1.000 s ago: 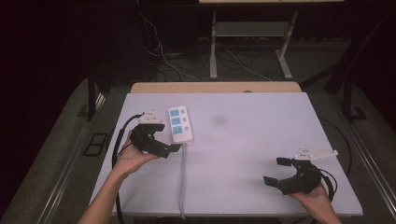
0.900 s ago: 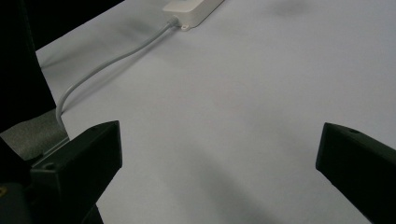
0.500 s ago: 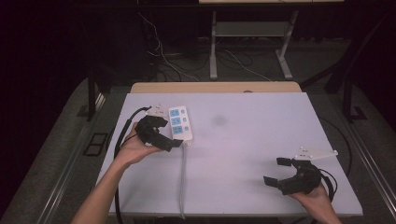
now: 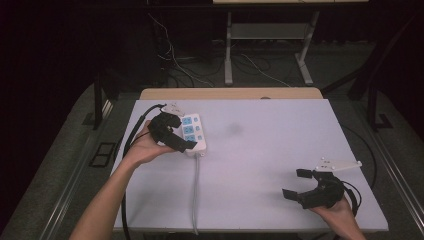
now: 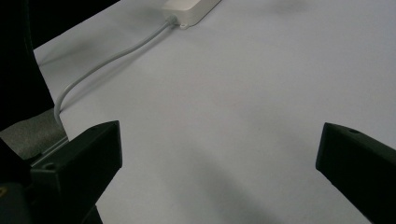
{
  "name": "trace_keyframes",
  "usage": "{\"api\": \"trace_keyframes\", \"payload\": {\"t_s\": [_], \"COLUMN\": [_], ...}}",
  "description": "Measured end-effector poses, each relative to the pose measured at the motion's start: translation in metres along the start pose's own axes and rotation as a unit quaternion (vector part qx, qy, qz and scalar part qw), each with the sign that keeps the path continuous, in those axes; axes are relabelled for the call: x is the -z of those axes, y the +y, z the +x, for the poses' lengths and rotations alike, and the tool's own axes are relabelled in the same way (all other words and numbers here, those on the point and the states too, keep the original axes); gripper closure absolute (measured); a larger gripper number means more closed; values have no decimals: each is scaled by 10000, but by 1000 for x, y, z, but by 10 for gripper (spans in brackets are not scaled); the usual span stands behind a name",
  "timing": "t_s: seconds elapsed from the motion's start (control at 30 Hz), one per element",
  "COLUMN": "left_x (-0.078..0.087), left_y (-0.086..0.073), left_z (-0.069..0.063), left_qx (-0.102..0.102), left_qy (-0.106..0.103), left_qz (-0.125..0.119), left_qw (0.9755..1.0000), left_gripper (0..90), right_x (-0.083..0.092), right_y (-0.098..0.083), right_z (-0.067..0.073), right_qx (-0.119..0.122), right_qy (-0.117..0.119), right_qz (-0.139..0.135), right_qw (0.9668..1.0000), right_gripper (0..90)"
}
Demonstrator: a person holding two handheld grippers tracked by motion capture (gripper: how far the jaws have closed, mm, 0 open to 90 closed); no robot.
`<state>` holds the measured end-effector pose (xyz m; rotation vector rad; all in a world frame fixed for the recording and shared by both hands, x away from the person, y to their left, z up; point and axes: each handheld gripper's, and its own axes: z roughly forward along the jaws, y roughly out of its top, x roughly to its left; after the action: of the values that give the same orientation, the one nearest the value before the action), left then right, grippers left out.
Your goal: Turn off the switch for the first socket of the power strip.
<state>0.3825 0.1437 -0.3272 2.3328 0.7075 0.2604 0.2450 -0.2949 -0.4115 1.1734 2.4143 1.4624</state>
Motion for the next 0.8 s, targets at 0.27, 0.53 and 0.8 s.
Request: {"api": "trace_keyframes", "payload": {"t_s": [0.27, 0.53, 0.8], "left_x": [-1, -4, -11], "left_y": [15, 29, 34], "left_z": [4, 12, 23], "left_qx": [-139, -182, -56], "left_qy": [9, -1, -120], "left_qz": [27, 57, 41], "left_qw": [9999, 9998, 9999], "left_gripper": [57, 133, 213], "right_x": [0, -2, 0], "right_y": [0, 0, -1], "right_z": [0, 1, 0], "right_qx": [0, 4, -4], "right_qy": [8, 27, -1], "right_qz": [5, 42, 41], "right_qw": [10000, 10000, 10000], "right_gripper": [1, 1, 1]}}
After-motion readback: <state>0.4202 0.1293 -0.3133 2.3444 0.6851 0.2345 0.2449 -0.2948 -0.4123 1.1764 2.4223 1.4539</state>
